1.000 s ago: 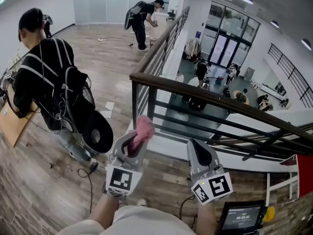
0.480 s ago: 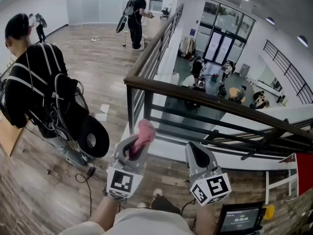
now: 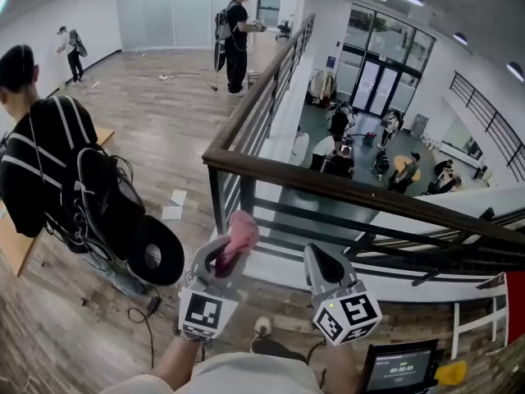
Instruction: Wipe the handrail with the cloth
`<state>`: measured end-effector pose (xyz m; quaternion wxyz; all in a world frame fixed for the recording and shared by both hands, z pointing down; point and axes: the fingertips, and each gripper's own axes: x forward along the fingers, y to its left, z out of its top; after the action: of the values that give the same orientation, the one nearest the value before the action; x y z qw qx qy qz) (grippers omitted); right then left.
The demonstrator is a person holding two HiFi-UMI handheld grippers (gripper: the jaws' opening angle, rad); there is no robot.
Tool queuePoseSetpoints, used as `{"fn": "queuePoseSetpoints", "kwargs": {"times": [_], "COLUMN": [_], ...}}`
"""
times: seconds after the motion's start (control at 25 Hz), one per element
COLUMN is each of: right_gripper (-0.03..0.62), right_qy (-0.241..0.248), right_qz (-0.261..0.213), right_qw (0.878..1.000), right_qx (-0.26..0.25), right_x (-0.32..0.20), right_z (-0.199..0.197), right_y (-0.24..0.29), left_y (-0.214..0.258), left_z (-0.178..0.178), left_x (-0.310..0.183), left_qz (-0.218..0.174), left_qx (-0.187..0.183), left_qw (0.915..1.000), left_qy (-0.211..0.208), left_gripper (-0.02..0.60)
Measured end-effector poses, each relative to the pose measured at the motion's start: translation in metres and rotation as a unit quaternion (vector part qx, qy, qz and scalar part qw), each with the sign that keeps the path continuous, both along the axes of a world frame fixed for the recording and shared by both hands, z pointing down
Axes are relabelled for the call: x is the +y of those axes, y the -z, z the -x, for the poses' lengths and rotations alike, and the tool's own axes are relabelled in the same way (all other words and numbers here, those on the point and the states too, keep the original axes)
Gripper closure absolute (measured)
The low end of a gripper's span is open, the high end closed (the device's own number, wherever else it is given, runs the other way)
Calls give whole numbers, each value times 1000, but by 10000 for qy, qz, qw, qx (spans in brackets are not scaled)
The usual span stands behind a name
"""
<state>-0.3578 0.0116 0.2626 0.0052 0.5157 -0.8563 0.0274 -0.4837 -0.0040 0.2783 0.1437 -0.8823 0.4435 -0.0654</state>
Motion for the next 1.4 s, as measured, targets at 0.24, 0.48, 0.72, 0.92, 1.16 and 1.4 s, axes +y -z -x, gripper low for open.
{"fn": "queuePoseSetpoints", "kwargs": {"times": [0.24,0.48,0.72,0.92,1.16,1.4], "right_gripper": [592,592,592,592,592,592], "right_qy": [-2,209,553,819,928,900], "right_qz": [68,88,256,407,498,503], "right_qw": [9999,9997,9981,9958,9943,9939], "right_qx": [-101,-17,-28,38,144,394], "right_x": [-40,-87,-135,-156,-190,-220], "right_z": [-24,-38,-40,-30,-14,2], "right_y": [-11,-11,-18,-25,-32,-39], "left_y": [-2,-6,-14,-17,-11,-41], "left_z": [-13,-22,-22,-5,24,61], "left_x": [-40,-83,-119,-141,-172,-216], "left_qz": [-3,100,331,499,423,635], "left_qx": [9,70,90,41,378,-146], "left_qw": [9998,9985,9951,9896,9863,9827], "left_qy": [218,528,931,1346,1550,1735], "left_gripper": [506,506,506,505,503,502]}}
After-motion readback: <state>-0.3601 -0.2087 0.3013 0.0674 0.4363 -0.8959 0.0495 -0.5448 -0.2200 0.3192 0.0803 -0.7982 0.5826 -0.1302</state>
